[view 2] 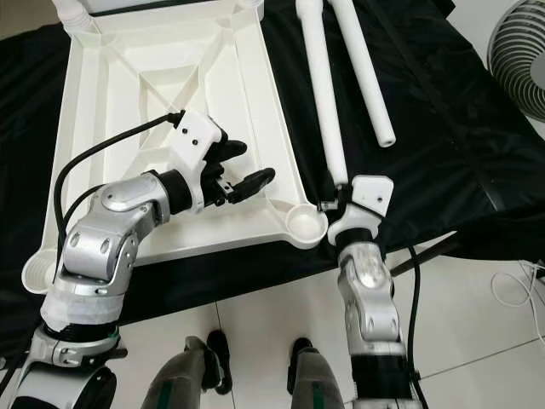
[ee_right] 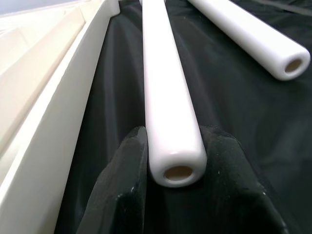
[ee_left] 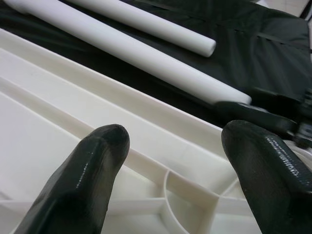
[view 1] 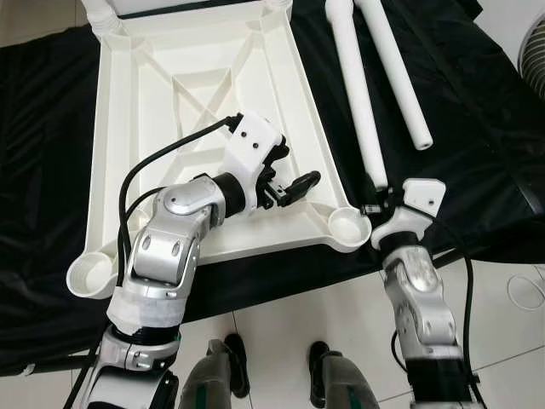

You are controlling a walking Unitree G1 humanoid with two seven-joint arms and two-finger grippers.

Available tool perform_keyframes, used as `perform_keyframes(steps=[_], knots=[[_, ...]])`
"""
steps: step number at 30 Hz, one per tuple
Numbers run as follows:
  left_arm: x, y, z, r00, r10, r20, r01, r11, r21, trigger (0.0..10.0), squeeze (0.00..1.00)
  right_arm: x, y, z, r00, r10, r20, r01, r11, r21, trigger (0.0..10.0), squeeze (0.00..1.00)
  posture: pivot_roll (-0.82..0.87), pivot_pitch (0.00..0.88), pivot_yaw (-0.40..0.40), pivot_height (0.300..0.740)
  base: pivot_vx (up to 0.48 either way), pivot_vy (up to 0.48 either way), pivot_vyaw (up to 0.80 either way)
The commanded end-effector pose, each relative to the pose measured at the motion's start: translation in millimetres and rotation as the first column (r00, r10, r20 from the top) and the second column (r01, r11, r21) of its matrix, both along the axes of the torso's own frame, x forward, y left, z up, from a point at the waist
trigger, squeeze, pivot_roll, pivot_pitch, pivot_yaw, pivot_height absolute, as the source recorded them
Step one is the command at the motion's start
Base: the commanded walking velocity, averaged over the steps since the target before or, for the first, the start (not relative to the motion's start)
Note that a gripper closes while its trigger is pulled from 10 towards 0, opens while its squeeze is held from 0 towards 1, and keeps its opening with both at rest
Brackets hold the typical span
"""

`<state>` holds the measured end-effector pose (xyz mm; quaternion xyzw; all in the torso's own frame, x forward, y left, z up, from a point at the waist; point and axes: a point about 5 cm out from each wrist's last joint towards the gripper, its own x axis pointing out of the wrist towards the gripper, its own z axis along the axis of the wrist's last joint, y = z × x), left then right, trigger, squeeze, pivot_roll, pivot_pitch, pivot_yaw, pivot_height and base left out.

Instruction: Building children table

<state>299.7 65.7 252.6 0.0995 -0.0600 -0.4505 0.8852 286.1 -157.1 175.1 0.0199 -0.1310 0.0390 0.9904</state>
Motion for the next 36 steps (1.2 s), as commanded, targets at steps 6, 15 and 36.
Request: perform_keyframes(steps=[6, 15, 36], knots=[[4.6, 2.0, -2.1, 0.996, 0.087, 0.0, -0.087, 0.996, -0.022, 10.0, 0.0, -6.0, -2.8, -16.2, 0.993, 0.048, -0.106, -0.045, 0.999, 0.031, 10.0, 1.0, -0.05, 0.263, 0.066, 0.74, 0.0, 0.0, 0.0], [6.2, -1.2, -0.9, 0.997, 0.081, 0.002, -0.081, 0.996, -0.033, 10.0, 0.0, 15.8, -10.0, 11.1, 0.996, 0.067, -0.058, -0.069, 0.997, -0.039, 10.0, 0.0, -0.06, 0.254, 0.062, 0.74, 0.0, 0.0, 0.0], [2.7, -10.2, -0.2, 0.999, 0.046, 0.01, -0.046, 0.998, -0.035, 10.0, 0.0, 94.7, -3.1, 40.4, 0.969, 0.096, -0.228, -0.115, 0.991, -0.072, 10.0, 0.0, -0.04, 0.227, 0.059, 0.74, 0.0, 0.0, 0.0]])
